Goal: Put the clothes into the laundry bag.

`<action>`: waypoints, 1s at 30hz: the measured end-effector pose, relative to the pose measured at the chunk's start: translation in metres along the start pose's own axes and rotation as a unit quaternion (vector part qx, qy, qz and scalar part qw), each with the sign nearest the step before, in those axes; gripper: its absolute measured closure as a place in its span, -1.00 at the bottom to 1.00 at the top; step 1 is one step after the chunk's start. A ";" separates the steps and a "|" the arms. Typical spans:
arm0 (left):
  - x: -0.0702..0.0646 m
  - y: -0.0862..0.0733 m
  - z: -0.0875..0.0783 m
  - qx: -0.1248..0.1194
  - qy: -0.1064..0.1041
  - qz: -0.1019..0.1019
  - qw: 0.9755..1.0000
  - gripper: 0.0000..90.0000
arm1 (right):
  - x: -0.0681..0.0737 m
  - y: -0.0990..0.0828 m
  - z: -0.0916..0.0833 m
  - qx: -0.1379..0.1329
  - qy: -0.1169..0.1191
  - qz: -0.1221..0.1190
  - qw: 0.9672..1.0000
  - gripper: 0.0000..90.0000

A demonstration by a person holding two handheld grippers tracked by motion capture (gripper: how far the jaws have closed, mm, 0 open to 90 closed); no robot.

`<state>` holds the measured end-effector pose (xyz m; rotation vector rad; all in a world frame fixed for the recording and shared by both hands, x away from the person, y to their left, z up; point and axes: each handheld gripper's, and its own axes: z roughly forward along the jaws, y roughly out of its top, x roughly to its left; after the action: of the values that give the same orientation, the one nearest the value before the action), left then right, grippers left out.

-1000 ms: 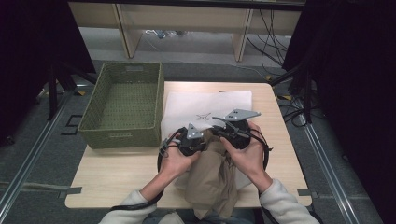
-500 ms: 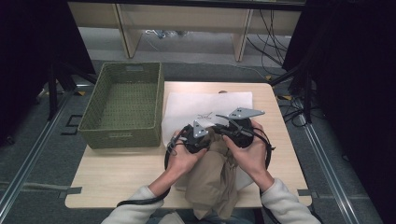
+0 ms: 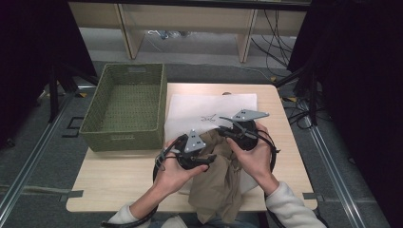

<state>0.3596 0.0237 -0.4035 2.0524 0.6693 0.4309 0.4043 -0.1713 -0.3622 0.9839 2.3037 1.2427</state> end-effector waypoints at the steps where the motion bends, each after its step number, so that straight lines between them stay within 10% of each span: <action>1: -0.002 0.000 -0.001 0.009 0.002 0.015 1.000 -0.19 | 0.000 0.000 0.000 0.001 0.000 0.000 1.000 0.96; 11: -0.012 -0.017 0.034 0.084 -0.027 0.022 0.996 -0.36 | 0.001 0.000 -0.001 0.008 -0.003 -0.002 1.000 0.96; 30: -0.010 -0.030 0.057 0.112 -0.008 0.014 0.994 0.77 | 0.002 -0.001 0.001 0.012 0.001 -0.006 1.000 0.96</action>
<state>0.3730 -0.0065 -0.4596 2.2769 0.7072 0.3670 0.4030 -0.1693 -0.3631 0.9749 2.3286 1.2138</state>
